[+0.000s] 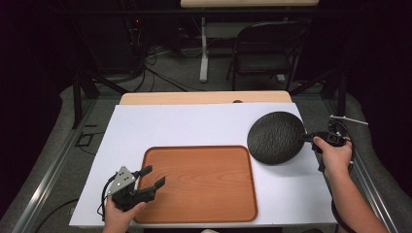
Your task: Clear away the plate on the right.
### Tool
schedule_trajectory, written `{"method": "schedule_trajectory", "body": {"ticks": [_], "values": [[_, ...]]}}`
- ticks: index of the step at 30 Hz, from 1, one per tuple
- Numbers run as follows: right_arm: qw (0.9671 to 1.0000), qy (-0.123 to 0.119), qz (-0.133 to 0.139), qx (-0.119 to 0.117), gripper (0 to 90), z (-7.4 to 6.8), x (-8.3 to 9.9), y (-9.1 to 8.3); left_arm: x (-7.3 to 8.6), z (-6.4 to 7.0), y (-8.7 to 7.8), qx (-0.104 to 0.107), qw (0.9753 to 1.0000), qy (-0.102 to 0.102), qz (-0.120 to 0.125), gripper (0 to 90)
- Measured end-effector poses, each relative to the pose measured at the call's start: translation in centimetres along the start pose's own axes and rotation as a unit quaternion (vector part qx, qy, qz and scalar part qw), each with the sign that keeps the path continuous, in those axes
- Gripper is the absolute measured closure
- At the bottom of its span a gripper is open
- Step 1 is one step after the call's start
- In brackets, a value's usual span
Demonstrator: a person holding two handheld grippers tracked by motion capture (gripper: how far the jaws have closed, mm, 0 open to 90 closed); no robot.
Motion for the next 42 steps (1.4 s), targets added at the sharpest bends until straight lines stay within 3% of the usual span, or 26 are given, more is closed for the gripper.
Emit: {"method": "schedule_trajectory", "body": {"ticks": [15, 22, 30, 42], "values": [[0.9978, -0.048, -0.017, 0.043, 87.5, -2.6, -1.5, -0.2, 0.0, -0.1, 0.0, 0.000, 1.0000, -0.002, 0.000, 34.2], [0.9924, -0.092, -0.025, 0.079, 87.6, -4.9, -2.4, -0.2, 0.0, -0.1, -0.1, -0.001, 1.0000, -0.002, 0.000, 34.2], [0.9870, -0.117, -0.031, 0.106, 87.7, -6.7, -3.1, -0.1, 0.0, -0.1, -0.1, 0.002, 1.0000, -0.003, 0.001, 34.2], [0.9815, -0.136, -0.024, 0.133, 87.3, -9.4, -4.4, 0.4, 0.0, -0.1, -0.1, 0.004, 1.0000, -0.002, 0.002, 34.2]]}}
Point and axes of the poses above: each handheld gripper's, and its own axes: y roughly forward along the jaws, x roughly out of its underside, z roughly to its right, the point moved 7 cm from there along y, roughly forward along the jaws, and after that the axes turned 7 degrees about -z, right-handed, at the moved point
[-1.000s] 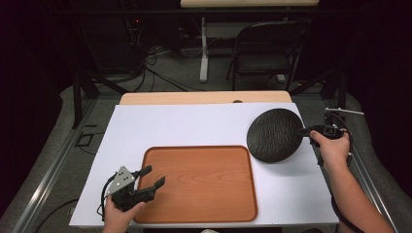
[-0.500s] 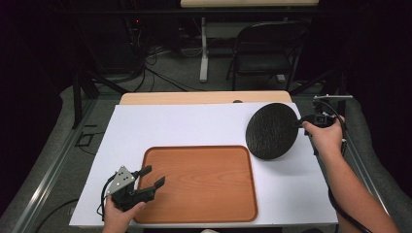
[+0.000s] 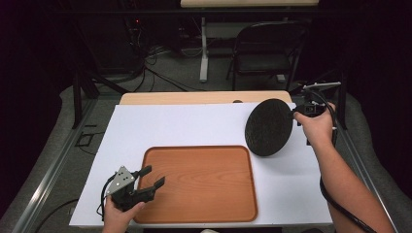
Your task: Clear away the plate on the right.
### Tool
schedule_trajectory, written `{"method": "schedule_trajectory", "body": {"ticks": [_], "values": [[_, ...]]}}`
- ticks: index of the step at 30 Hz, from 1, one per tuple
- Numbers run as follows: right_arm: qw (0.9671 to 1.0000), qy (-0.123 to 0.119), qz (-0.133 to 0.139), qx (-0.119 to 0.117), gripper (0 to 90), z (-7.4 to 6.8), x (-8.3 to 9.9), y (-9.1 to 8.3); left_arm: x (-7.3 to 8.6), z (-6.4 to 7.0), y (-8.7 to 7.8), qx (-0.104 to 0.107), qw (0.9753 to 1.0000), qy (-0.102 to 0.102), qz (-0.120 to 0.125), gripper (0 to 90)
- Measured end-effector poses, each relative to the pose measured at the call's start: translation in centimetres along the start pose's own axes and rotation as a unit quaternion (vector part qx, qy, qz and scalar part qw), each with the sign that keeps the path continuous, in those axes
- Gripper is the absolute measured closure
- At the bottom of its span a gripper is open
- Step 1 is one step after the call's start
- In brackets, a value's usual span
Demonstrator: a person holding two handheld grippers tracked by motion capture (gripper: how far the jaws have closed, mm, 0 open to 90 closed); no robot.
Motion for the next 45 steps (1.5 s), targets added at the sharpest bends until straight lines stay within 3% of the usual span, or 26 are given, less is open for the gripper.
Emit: {"method": "schedule_trajectory", "body": {"ticks": [2, 7, 12, 17, 27, 33, 36, 38, 43, 45], "values": [[1.0000, 0.000, 0.000, 0.001, 87.3, -0.1, -0.1, -0.1, 0.0, 0.0, 0.0, 0.000, 1.0000, 0.000, 0.000, 34.2], [0.9996, 0.016, 0.003, -0.021, 87.4, -0.2, -0.7, -0.9, 0.0, -0.1, -0.1, -0.002, 1.0000, -0.001, 0.000, 34.2], [0.9990, 0.026, 0.005, -0.035, 86.8, -0.2, -1.3, -2.5, 0.0, -0.1, -0.1, 0.000, 1.0000, -0.002, 0.001, 34.2], [0.9990, 0.023, 0.004, -0.038, 86.3, -0.1, -1.5, -3.3, 0.1, -0.1, -0.1, 0.000, 1.0000, -0.003, 0.000, 34.2], [0.9986, 0.007, -0.029, -0.044, 85.7, -0.5, -1.0, -4.5, 0.0, -0.2, -0.1, -0.002, 1.0000, -0.006, 0.000, 34.2], [0.9976, -0.010, -0.048, -0.050, 85.6, -1.6, -0.4, -4.8, 0.1, -0.2, 0.0, -0.003, 1.0000, -0.007, 0.000, 34.2], [0.9962, -0.033, -0.057, -0.056, 85.3, -2.9, 0.3, -4.9, 0.1, -0.2, -0.1, -0.002, 1.0000, -0.005, 0.001, 34.2], [0.9959, -0.033, -0.058, -0.061, 85.3, -3.3, 0.5, -4.9, 0.1, -0.2, -0.1, -0.002, 1.0000, -0.005, 0.001, 34.2], [0.9916, -0.054, -0.081, -0.085, 85.3, -5.3, 1.6, -4.6, 0.1, -0.3, -0.1, -0.004, 1.0000, -0.004, 0.000, 34.2], [0.9894, -0.066, -0.087, -0.096, 85.3, -6.7, 2.2, -4.4, 0.1, -0.3, -0.1, -0.005, 1.0000, -0.004, 0.000, 34.1]]}}
Point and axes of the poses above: each handheld gripper's, and its own axes: y roughly forward along the jaws, x roughly out of its underside, z roughly to its right, the point moved 7 cm from there along y, roughly forward along the jaws, and after that the axes turned 7 degrees about -z, right-handed, at the moved point
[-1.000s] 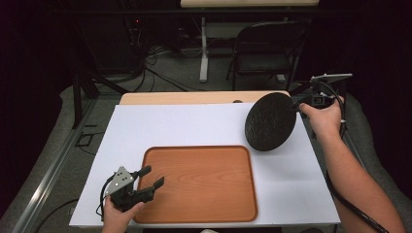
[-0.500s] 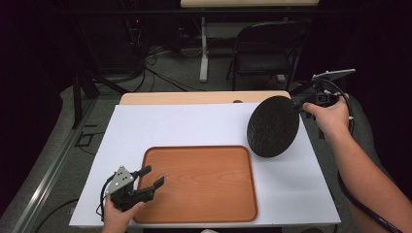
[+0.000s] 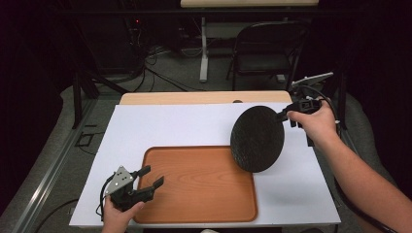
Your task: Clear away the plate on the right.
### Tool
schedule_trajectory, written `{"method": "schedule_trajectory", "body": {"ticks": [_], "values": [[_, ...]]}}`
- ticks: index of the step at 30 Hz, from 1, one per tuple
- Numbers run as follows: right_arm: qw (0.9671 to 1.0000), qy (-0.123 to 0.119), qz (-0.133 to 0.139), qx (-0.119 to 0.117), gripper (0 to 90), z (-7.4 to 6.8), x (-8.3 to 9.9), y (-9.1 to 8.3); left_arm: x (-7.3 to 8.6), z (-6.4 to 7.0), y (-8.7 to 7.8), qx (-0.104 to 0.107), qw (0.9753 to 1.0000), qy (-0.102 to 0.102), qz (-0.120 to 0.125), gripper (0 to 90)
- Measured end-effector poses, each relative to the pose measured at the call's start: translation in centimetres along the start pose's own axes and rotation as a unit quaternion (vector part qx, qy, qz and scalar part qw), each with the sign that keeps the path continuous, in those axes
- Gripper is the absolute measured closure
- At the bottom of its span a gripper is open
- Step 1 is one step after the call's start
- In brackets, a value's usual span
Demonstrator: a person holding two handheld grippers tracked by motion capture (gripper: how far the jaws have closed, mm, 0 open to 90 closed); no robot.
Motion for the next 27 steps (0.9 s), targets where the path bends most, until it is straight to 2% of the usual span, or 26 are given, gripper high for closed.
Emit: {"method": "schedule_trajectory", "body": {"ticks": [1, 3, 5, 6, 8, 9, 12, 13, 18, 20, 22, 23, 27], "values": [[1.0000, 0.000, 0.000, 0.000, 85.3, 0.0, 0.0, 0.0, 0.0, 0.0, 0.0, 0.000, 1.0000, 0.000, 0.000, 34.1], [0.9999, -0.012, -0.008, -0.003, 85.3, -0.9, 0.3, 0.4, 0.0, 0.0, 0.0, -0.001, 1.0000, 0.000, 0.000, 34.1], [0.9993, -0.032, -0.015, -0.007, 85.1, -2.4, 0.8, 1.0, 0.0, 0.0, 0.0, -0.001, 1.0000, 0.001, 0.001, 34.1], [0.9993, -0.032, -0.015, -0.007, 85.1, -2.4, 0.8, 1.0, 0.0, 0.0, 0.0, -0.002, 1.0000, 0.001, 0.001, 34.1], [0.9989, -0.040, -0.022, -0.012, 85.1, -3.3, 1.1, 1.5, 0.0, 0.0, 0.0, -0.002, 1.0000, 0.001, 0.002, 34.1], [0.9983, -0.047, -0.029, -0.019, 85.1, -4.2, 1.5, 1.9, 0.0, 0.0, -0.1, -0.003, 1.0000, 0.000, 0.003, 33.5], [0.9975, -0.056, -0.034, -0.027, 85.1, -5.1, 1.8, 2.5, 0.0, 0.0, -0.1, -0.003, 1.0000, 0.002, 0.003, 33.4], [0.9964, -0.067, -0.036, -0.036, 85.1, -5.9, 2.0, 3.2, 0.0, 0.0, -0.1, -0.004, 1.0000, 0.002, 0.003, 33.2], [0.9944, -0.080, -0.051, -0.047, 85.0, -7.6, 2.5, 4.4, 0.0, 0.0, -0.1, -0.004, 1.0000, 0.000, 0.006, 32.8], [0.9927, -0.089, -0.060, -0.056, 84.8, -8.8, 2.9, 5.3, 0.0, 0.0, -0.2, -0.002, 1.0000, 0.003, 0.007, 32.5], [0.9917, -0.096, -0.062, -0.059, 84.8, -9.2, 3.0, 5.6, 0.0, 0.0, -0.2, -0.001, 1.0000, 0.003, 0.008, 32.3], [0.9905, -0.102, -0.067, -0.064, 84.8, -9.9, 3.2, 6.2, 0.0, 0.0, -0.2, -0.001, 1.0000, 0.004, 0.009, 32.0], [0.9896, -0.101, -0.073, -0.073, 84.7, -10.8, 3.5, 7.0, 0.0, 0.0, -0.3, -0.001, 0.9999, 0.005, 0.009, 31.9]]}}
Point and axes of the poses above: each handheld gripper's, and its own axes: y roughly forward along the jaws, x roughly out of its underside, z roughly to its right, the point moved 7 cm from there along y, roughly forward along the jaws, and after that the axes turned 7 degrees about -z, right-handed, at the moved point
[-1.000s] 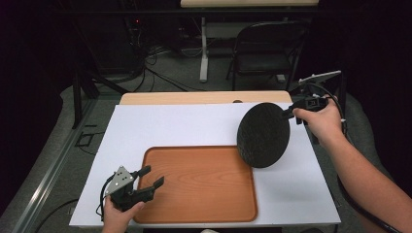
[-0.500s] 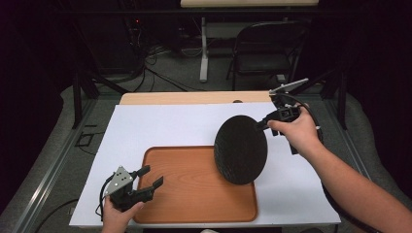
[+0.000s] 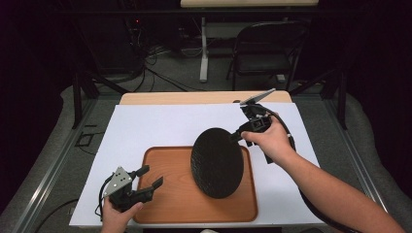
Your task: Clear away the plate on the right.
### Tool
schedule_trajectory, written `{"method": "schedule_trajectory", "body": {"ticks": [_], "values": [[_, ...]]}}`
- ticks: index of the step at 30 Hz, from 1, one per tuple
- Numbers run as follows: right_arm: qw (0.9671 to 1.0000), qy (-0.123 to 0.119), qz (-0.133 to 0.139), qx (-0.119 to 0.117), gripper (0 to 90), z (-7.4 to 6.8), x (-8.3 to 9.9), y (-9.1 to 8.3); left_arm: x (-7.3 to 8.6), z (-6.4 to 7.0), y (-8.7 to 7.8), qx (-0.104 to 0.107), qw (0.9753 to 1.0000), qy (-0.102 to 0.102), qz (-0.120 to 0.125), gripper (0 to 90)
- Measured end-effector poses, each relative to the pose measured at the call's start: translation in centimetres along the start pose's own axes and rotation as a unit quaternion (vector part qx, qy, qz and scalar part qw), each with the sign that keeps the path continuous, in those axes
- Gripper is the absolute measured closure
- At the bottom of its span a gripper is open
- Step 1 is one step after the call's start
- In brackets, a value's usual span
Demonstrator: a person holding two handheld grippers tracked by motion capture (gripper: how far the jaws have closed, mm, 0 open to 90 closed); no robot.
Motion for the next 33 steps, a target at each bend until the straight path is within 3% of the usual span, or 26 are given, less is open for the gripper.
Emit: {"method": "schedule_trajectory", "body": {"ticks": [10, 15, 22, 27, 28, 33], "values": [[0.9996, -0.006, -0.014, -0.022, 84.0, -1.4, 0.1, 2.5, 0.0, 0.1, 0.0, 0.003, 1.0000, 0.000, 0.001, 32.0], [0.9985, -0.005, -0.010, -0.054, 83.6, -2.0, 0.1, 3.4, 0.0, 0.1, 0.0, 0.001, 1.0000, 0.001, 0.000, 32.0], [0.9968, 0.005, -0.021, -0.077, 83.6, -2.7, 0.4, 4.3, 0.0, 0.1, 0.0, 0.003, 1.0000, 0.000, 0.001, 32.1], [0.9970, 0.001, -0.022, -0.074, 83.9, -2.3, 0.7, 4.9, -0.1, 0.1, -0.1, 0.003, 1.0000, 0.002, 0.002, 32.1], [0.9965, 0.014, -0.025, -0.078, 84.0, -2.1, 0.8, 4.9, -0.1, 0.1, -0.1, 0.003, 1.0000, 0.002, 0.002, 32.1], [0.9970, 0.014, -0.027, -0.072, 84.5, -1.7, 1.0, 5.0, 0.0, 0.1, 0.0, 0.002, 1.0000, 0.003, 0.001, 32.1]]}}
Point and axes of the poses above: each handheld gripper's, and its own axes: y roughly forward along the jaws, x roughly out of its underside, z roughly to its right, the point moved 7 cm from there along y, roughly forward along the jaws, and after that the axes turned 7 degrees about -z, right-handed, at the moved point
